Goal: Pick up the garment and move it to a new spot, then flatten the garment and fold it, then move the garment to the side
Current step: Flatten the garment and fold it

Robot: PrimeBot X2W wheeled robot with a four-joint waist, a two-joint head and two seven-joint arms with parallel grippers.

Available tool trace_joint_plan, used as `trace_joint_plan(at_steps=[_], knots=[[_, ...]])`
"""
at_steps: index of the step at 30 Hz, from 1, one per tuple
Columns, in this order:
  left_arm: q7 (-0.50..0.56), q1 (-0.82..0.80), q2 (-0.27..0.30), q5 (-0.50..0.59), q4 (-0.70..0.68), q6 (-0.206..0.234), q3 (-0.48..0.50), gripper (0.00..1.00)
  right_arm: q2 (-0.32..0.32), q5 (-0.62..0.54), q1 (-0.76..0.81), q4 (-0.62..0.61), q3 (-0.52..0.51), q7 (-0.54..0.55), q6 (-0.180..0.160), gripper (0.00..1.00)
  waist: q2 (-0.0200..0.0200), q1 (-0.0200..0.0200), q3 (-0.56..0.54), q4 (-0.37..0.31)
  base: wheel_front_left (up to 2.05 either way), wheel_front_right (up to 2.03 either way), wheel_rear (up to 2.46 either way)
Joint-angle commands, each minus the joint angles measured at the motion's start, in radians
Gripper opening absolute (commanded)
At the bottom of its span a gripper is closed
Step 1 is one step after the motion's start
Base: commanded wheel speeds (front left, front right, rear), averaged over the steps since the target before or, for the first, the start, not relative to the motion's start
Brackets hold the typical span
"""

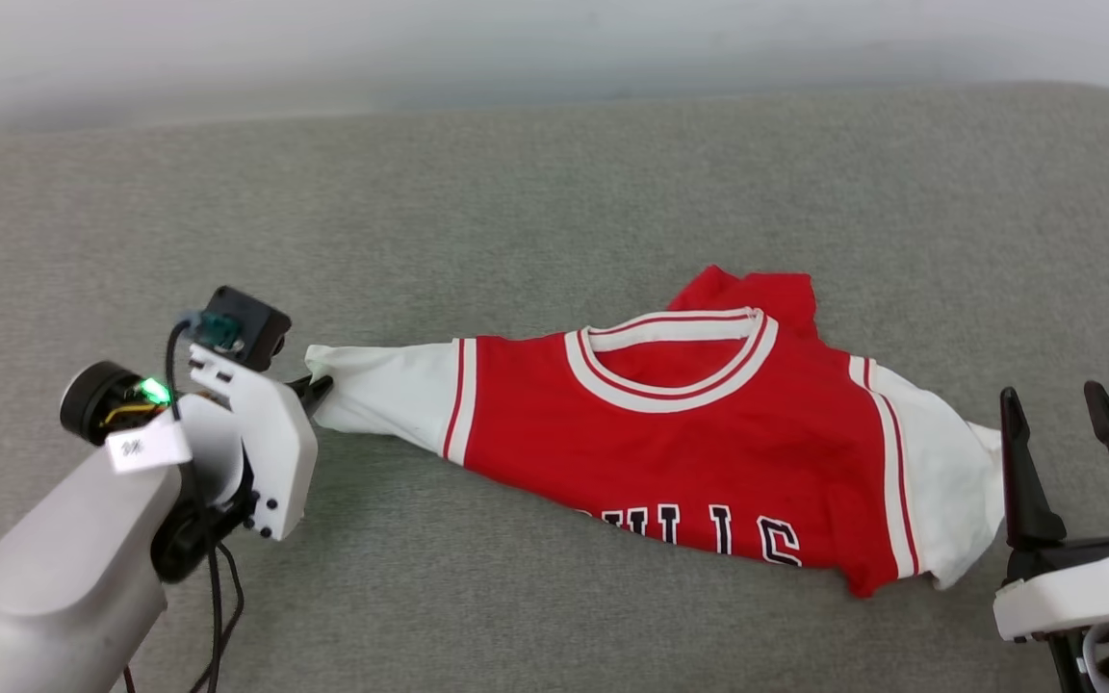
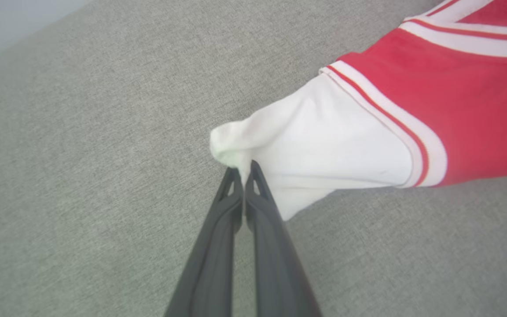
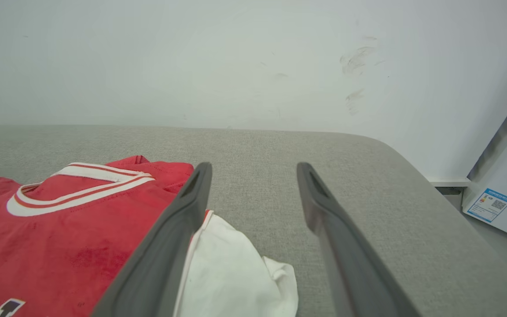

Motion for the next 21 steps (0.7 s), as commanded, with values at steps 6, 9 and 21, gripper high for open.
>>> trace_joint_plan(at_steps=[6,9,21], knots=[[-0.074,0.134,0.054,-0.047,-0.091,0.078,0.055,0.00,0.006,-0.006,0.041,-0.007,-0.016,0.004,-0.001,1.00,0.0000,0.0000,-0.057,0.057,0.00,0.00,0.00],[-0.087,0.204,0.087,-0.083,-0.127,0.114,0.080,0.00,0.010,-0.009,0.049,-0.015,-0.018,0.013,-0.001,1.00,0.0000,0.0000,-0.067,0.071,0.00,0.00,0.00],[-0.093,0.395,0.103,-0.197,-0.058,0.174,0.114,0.00,0.009,-0.019,0.060,-0.032,-0.014,0.036,-0.001,1.00,0.0000,0.0000,-0.068,0.075,0.00,0.00,0.00]])
